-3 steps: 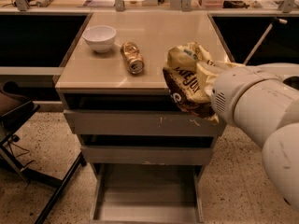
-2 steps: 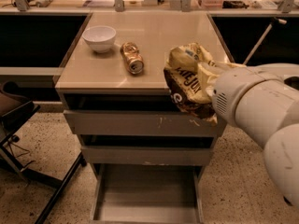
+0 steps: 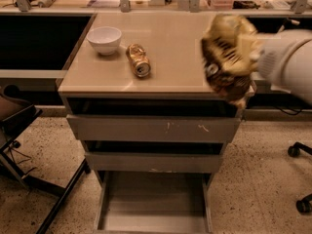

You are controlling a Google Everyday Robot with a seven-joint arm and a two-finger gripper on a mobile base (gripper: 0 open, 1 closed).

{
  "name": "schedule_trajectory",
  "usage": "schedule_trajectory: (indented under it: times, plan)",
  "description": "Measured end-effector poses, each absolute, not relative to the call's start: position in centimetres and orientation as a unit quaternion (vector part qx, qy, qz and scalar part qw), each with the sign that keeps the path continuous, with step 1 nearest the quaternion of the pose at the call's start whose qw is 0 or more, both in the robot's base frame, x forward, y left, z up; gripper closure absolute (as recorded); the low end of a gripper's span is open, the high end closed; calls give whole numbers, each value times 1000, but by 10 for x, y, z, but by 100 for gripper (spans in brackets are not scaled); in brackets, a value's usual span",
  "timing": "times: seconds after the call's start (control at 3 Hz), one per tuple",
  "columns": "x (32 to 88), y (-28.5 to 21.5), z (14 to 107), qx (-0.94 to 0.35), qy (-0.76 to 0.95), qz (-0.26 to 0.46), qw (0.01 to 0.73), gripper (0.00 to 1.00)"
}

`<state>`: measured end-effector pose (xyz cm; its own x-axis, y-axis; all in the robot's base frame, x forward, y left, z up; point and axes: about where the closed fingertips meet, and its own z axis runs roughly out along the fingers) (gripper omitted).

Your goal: Pick brown chip bag from bottom drawer and place on counter

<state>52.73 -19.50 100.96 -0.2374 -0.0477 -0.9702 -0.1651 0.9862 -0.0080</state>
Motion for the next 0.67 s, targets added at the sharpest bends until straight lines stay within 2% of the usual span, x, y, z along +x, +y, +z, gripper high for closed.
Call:
schedule_trajectory:
  times: [0.33,0.67]
  plan:
    - [558,-238,1072,-35,767,39,640,100]
    - [602,-243,1102,-23,767,40,640,100]
